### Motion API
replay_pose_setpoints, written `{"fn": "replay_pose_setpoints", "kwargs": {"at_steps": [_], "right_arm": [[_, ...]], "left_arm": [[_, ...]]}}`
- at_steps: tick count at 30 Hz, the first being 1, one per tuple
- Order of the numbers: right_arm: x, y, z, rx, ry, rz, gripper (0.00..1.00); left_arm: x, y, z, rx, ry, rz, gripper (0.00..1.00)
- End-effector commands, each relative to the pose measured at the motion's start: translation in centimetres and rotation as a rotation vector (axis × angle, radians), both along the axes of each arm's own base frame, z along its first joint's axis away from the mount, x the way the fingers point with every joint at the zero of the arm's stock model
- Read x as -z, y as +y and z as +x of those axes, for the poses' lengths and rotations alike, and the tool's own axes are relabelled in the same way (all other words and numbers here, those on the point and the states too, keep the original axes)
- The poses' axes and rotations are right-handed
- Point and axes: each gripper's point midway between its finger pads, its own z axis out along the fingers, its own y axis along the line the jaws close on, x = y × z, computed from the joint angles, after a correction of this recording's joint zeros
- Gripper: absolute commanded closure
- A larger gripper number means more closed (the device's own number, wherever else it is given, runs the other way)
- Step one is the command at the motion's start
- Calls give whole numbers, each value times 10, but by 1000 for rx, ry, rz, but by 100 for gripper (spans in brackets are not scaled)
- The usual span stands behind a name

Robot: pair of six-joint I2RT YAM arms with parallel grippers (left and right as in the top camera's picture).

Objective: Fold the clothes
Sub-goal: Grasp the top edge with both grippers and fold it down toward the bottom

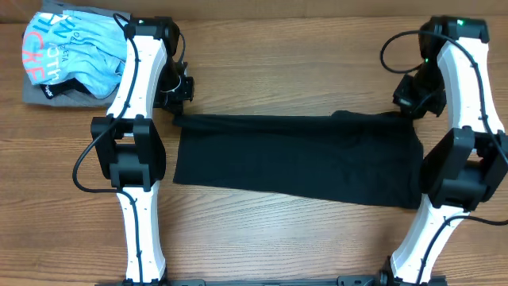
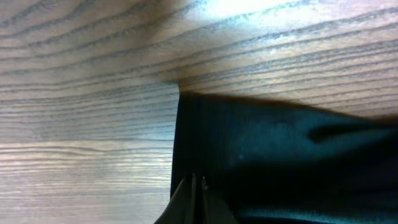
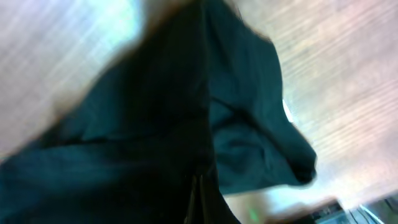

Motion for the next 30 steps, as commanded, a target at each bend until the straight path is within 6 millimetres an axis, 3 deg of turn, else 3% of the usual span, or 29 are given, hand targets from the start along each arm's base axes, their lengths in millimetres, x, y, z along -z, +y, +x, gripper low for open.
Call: {"fn": "replay_pose_setpoints", "kwargs": {"at_steps": [1, 4, 6, 12, 22, 29, 30], "right_arm": [[-25, -4, -18, -5, -36, -41, 96], [-32, -9, -31, 23, -42, -33, 96], [-31, -10, -43, 31, -23, -30, 96], [3, -5, -77, 27, 125, -15, 96], [33, -13, -87, 61, 147, -8, 96], [61, -23, -88, 121, 116, -19, 87], [63, -25, -91, 128, 122, -17, 73]], "left_arm": [[-19, -4, -2, -24, -19, -30, 96], [-13, -16, -13, -9, 27, -56, 96], [1, -24, -26, 12, 82, -51, 96], [34, -28, -49, 29, 170, -42, 96], [42, -21, -63, 24, 227, -2, 96], [39, 2, -79, 14, 292, 132, 96], [38, 2, -80, 12, 299, 132, 96]]}}
